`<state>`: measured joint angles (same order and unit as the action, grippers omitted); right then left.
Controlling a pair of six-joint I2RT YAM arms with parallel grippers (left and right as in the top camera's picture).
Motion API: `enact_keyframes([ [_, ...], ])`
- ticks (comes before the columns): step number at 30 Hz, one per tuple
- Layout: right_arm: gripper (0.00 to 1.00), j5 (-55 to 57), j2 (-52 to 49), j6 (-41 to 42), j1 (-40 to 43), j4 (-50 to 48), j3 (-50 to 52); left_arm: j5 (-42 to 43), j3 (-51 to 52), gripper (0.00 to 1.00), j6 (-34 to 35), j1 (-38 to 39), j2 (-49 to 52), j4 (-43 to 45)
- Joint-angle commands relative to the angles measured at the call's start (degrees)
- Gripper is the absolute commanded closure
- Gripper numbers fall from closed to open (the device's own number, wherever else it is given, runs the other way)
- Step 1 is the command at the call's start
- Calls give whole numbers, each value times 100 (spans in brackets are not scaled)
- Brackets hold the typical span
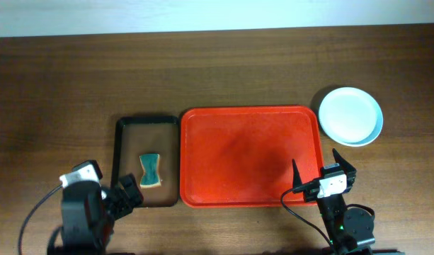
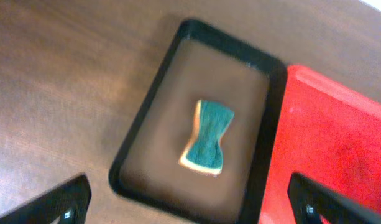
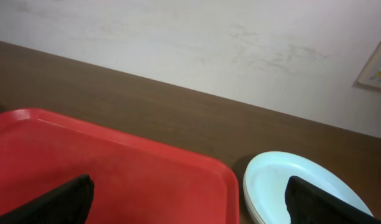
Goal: Clean dirty plates on tray and stack at the side
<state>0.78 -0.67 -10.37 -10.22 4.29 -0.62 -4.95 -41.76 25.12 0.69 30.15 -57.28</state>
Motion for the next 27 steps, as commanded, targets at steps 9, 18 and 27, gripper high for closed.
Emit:
enact_keyframes([
  [9,2,-11,35,11,-33,35,31,243,3176,1,37,17,-2988,7722],
  [18,2,-9,35,11,-33,37,31,411,4124,1,-1222,17,-2988,5243],
  [27,2,-11,35,11,-33,35,31,415,4122,1,-1451,11,-2986,5246],
])
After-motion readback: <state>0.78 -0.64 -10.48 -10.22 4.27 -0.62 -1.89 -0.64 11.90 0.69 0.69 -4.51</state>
